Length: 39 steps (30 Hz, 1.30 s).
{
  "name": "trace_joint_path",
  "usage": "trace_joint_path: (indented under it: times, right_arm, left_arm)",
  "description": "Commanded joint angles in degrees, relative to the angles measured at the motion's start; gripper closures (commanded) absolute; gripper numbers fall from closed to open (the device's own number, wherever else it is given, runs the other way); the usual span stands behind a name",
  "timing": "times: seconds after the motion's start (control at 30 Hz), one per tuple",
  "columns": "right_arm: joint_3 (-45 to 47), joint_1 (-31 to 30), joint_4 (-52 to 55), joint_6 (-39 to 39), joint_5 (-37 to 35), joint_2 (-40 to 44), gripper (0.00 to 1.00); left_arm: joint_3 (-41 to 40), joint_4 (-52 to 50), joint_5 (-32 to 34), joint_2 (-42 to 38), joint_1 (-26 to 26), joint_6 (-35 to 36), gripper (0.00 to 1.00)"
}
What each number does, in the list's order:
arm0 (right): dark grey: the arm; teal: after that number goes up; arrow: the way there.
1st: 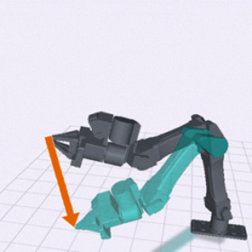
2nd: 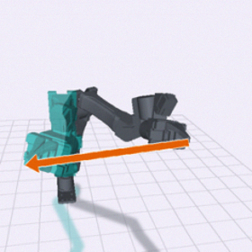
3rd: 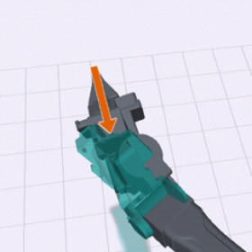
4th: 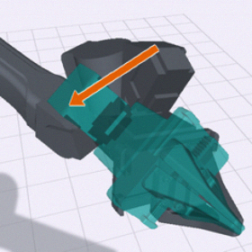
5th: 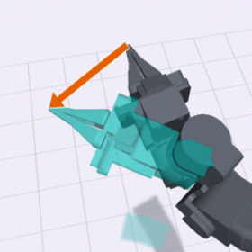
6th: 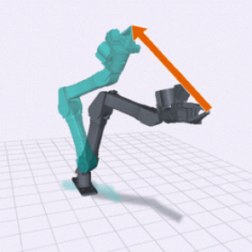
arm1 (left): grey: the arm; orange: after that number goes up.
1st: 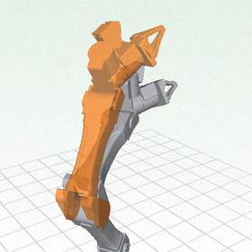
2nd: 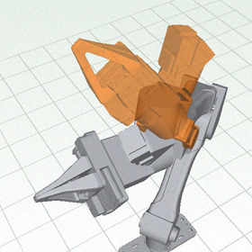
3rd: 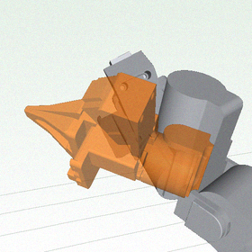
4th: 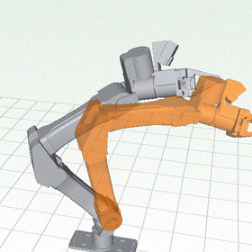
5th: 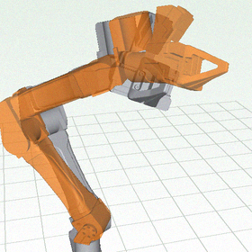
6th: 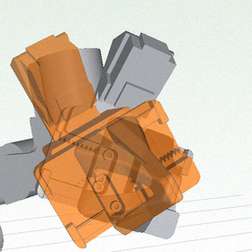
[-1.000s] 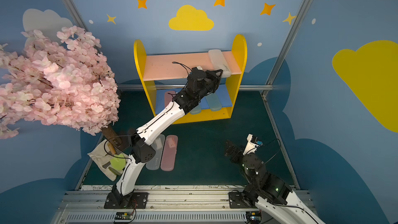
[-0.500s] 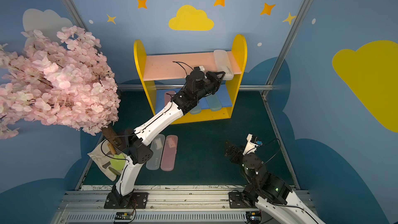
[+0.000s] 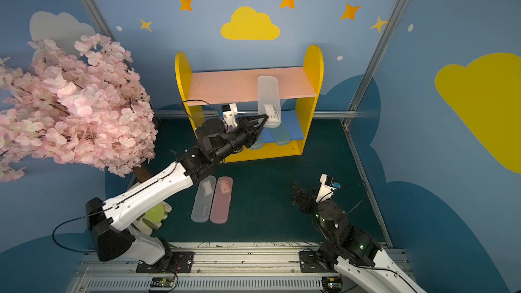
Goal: Remove the pencil cases from the shelf
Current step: Pick up the pencil case from the shelf.
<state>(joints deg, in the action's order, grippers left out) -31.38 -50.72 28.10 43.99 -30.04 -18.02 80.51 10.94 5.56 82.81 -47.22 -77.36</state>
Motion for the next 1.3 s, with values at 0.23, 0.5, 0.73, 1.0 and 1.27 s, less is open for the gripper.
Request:
trace_joint_path:
  times: [0.23, 0.5, 0.73, 1.0, 1.27]
  right_arm:
    - [0.8, 0.3, -8.7, -4.2, 10.3, 0.1, 0.02]
    - [2.6, 0.3, -19.1, -0.3, 22.4, -3.0, 0.02]
    - [1.7, 0.3, -27.2, 6.0, 29.9, -8.9, 0.06]
    - [-6.6, 0.4, -28.0, 11.1, 38.0, -19.8, 0.06]
    - [-11.1, 4.3, -32.0, 19.6, 45.6, -29.0, 0.1]
  left_arm:
    - [-24.1, 2.5, -0.1, -22.4, 0.0, 0.5, 0.97]
    - [-35.4, -0.1, -1.8, -36.6, -1.0, -1.1, 0.97]
    - [-42.5, -0.8, -2.6, -43.2, -1.9, -2.1, 0.97]
    - [-46.8, 2.3, -5.5, -43.7, -2.1, -5.0, 0.97]
    - [-48.2, 2.3, -7.2, -44.8, -2.3, -7.2, 0.97]
